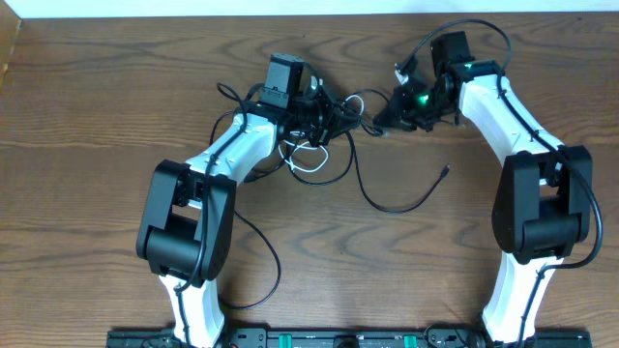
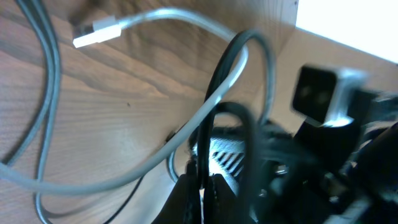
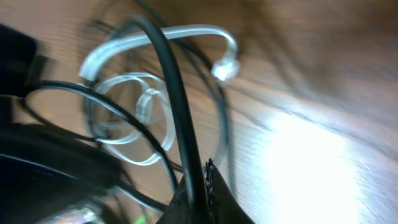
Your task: Untangle cables
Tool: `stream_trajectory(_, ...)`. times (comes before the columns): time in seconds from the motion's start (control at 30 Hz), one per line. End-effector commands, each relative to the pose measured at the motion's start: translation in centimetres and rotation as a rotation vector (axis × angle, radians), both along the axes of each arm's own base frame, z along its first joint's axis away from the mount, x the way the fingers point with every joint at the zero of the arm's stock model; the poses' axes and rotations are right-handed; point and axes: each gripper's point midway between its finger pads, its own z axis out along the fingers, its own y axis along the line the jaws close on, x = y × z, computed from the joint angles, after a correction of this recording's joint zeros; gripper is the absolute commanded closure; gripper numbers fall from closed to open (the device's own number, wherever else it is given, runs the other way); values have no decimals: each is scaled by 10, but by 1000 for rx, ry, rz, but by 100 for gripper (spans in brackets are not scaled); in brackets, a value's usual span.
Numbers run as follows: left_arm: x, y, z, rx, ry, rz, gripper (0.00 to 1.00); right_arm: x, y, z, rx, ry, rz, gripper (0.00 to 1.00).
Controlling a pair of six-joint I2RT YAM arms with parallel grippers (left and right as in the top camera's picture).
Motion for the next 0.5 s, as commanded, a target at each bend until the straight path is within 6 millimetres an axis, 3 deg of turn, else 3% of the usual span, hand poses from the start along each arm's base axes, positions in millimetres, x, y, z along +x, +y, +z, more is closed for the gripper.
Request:
stream_trajectory(0.0,20,20,5,29,-44,77,92,-3,-29,-11,-201,-12,-17,99)
stream_trajectory(0.17,27,31,9,14,-49,96,93,-11,-46,-21,-307,3,6,99)
stream_trajectory(0.37,11,19,19,-58,-64,-19,93,3,-43,-18,-300,-57,-3,99)
stream_trajectory(0.47,2,20,13,-43,-50,-49,92,9,-42,-16,-294,-84,-7,99)
